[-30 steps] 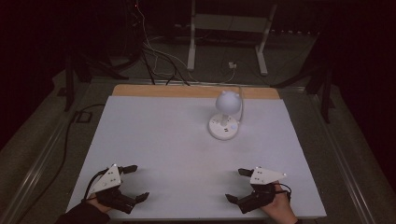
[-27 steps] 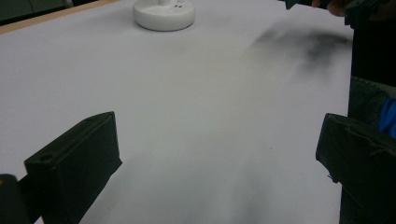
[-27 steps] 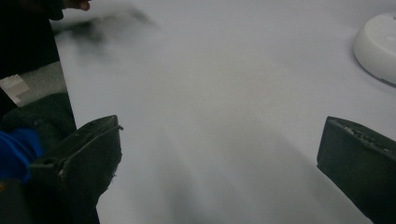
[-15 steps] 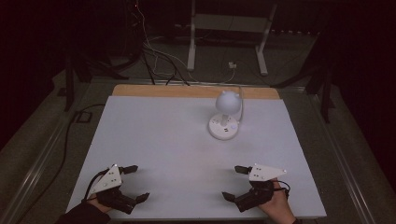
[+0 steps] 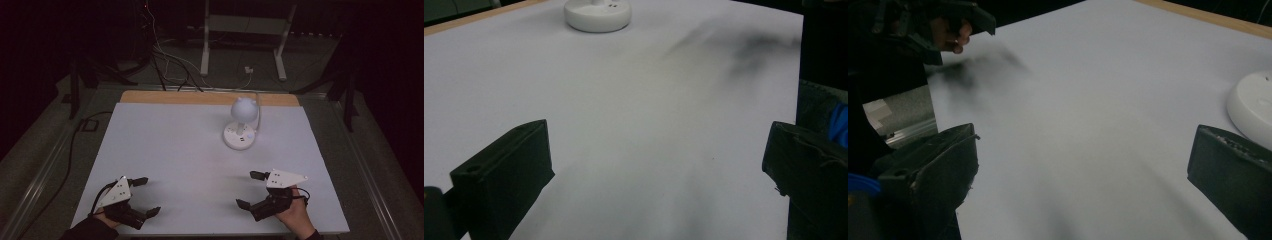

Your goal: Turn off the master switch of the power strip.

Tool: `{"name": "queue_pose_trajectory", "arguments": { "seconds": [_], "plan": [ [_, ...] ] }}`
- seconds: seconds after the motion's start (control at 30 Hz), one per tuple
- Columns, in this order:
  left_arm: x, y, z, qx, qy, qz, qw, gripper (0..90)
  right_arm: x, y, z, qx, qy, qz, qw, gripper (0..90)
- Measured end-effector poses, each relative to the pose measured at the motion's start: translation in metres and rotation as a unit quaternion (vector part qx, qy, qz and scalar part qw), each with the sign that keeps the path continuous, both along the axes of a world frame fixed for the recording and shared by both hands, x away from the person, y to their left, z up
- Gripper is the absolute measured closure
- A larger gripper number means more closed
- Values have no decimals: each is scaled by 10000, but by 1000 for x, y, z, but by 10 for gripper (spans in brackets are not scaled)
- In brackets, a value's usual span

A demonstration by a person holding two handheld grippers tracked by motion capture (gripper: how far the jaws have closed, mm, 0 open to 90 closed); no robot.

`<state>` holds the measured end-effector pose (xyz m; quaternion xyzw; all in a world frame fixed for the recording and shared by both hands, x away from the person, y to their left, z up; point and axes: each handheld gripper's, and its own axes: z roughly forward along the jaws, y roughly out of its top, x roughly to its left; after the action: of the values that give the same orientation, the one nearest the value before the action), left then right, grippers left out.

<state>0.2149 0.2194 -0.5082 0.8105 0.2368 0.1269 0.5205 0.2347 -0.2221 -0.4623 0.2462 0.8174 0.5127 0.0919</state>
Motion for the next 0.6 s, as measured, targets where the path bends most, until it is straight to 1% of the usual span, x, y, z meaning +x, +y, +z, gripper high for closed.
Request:
{"name": "queue_pose_trajectory", "arguments": {
  "seconds": [0.1,0.37,0.6],
  "plan": [
    [0,0,0,7,-6,4,10000,3,3,3,4,29,-65,2,10000,0],
    [0,0,0,-2,-1,-10,10000,2,12,6,14,53,-250,-120,9996,0],
    [0,0,0,2,-13,-23,10000,3,20,7,19,50,-325,-193,9993,0]
  ]
}}
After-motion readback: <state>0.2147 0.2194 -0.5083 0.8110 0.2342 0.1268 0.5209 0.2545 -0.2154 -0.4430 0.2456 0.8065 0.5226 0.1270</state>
